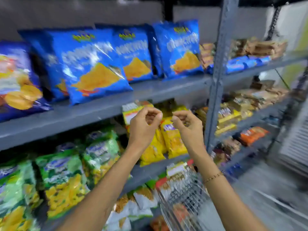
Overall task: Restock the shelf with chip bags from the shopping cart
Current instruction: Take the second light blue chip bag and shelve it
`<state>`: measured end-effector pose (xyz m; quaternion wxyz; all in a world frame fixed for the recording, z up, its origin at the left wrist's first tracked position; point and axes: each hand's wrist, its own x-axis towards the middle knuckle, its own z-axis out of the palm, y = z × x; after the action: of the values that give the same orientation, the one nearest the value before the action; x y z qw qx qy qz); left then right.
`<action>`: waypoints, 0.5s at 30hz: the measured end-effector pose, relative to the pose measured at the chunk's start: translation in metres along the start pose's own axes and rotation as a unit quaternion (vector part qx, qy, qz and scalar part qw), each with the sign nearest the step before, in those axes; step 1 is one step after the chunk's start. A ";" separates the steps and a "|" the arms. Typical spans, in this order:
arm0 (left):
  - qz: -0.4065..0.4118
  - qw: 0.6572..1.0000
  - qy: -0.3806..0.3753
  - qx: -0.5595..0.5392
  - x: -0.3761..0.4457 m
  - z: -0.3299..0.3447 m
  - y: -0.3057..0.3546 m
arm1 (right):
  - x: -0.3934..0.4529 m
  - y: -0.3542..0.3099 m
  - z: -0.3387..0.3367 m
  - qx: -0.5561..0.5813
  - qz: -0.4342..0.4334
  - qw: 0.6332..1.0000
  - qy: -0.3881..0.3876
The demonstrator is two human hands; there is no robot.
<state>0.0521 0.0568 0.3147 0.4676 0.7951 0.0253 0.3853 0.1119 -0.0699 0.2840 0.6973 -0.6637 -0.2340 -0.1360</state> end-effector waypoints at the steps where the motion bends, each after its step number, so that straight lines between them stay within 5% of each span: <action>1: -0.017 0.999 -0.039 -0.007 -0.015 0.021 -0.009 | -0.016 0.018 -0.021 -0.013 0.034 0.999 0.016; 7: -0.146 0.954 -0.262 0.026 -0.101 0.141 -0.078 | -0.114 0.144 -0.125 -0.085 0.280 0.950 0.104; 15: -0.241 0.767 -0.571 0.166 -0.231 0.256 -0.182 | -0.275 0.269 -0.204 -0.075 0.621 0.756 0.191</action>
<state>0.1115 -0.1190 -0.0285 0.3336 0.9015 0.0081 -0.2757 0.0410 -0.2829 -0.0892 0.6070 -0.6734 0.3786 0.1865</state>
